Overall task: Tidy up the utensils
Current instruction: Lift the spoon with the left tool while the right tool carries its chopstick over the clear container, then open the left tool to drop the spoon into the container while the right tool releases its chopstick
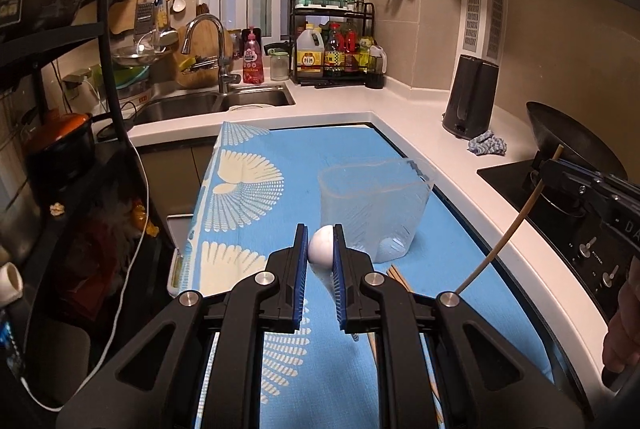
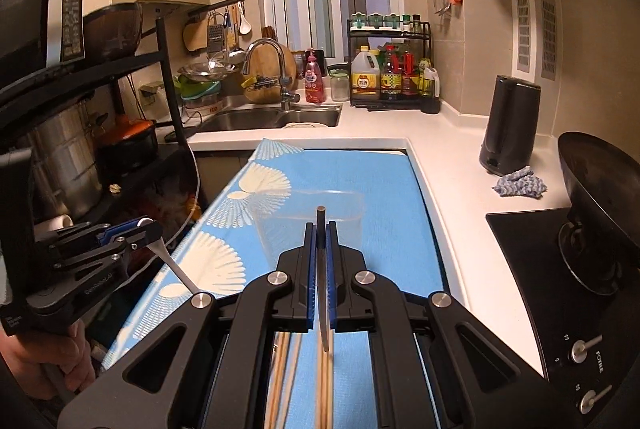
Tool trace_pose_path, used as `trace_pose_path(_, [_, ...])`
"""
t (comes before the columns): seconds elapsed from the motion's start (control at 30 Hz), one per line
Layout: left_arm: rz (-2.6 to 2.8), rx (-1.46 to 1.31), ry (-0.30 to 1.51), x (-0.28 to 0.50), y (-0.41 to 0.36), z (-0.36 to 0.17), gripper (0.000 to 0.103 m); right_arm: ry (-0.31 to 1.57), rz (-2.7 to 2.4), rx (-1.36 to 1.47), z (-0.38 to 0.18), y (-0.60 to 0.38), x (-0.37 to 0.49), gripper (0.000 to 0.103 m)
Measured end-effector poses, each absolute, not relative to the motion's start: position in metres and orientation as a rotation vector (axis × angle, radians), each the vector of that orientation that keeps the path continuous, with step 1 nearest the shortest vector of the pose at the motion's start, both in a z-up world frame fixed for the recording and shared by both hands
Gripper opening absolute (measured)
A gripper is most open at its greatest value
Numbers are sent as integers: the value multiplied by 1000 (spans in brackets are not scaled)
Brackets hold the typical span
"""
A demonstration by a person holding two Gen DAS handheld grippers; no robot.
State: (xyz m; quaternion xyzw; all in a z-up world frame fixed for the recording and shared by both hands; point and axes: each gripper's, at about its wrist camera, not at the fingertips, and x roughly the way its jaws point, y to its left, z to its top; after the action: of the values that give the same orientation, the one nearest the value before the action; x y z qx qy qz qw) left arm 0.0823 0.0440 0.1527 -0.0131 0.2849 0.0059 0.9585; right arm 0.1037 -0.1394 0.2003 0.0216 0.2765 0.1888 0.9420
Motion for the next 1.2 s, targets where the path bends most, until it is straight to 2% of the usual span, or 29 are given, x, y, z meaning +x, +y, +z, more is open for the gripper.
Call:
trace_pose_path(0.37, [-50, -65, 583, 143, 64, 245, 12, 414, 427, 63, 307, -141, 147, 5])
trace_pose_path(0.5, [-40, -93, 558, 174, 68, 256, 12, 381, 416, 74, 319, -135, 174, 5])
trace_pose_path(0.63, [-40, -107, 586, 205, 67, 233, 12, 413, 384, 116, 293, -136, 205, 5])
trace_pose_path(0.8, [-52, -129, 674, 237, 67, 178, 12, 503, 350, 156, 239, -141, 234, 5])
trace_pose_path(1.03, [-112, -191, 792, 252, 67, 115, 13, 712, 362, 196, 160, -141, 263, 6])
trace_pose_path(1.2, [-130, -182, 790, 251, 62, 105, 15, 769, 360, 227, 135, -142, 271, 7])
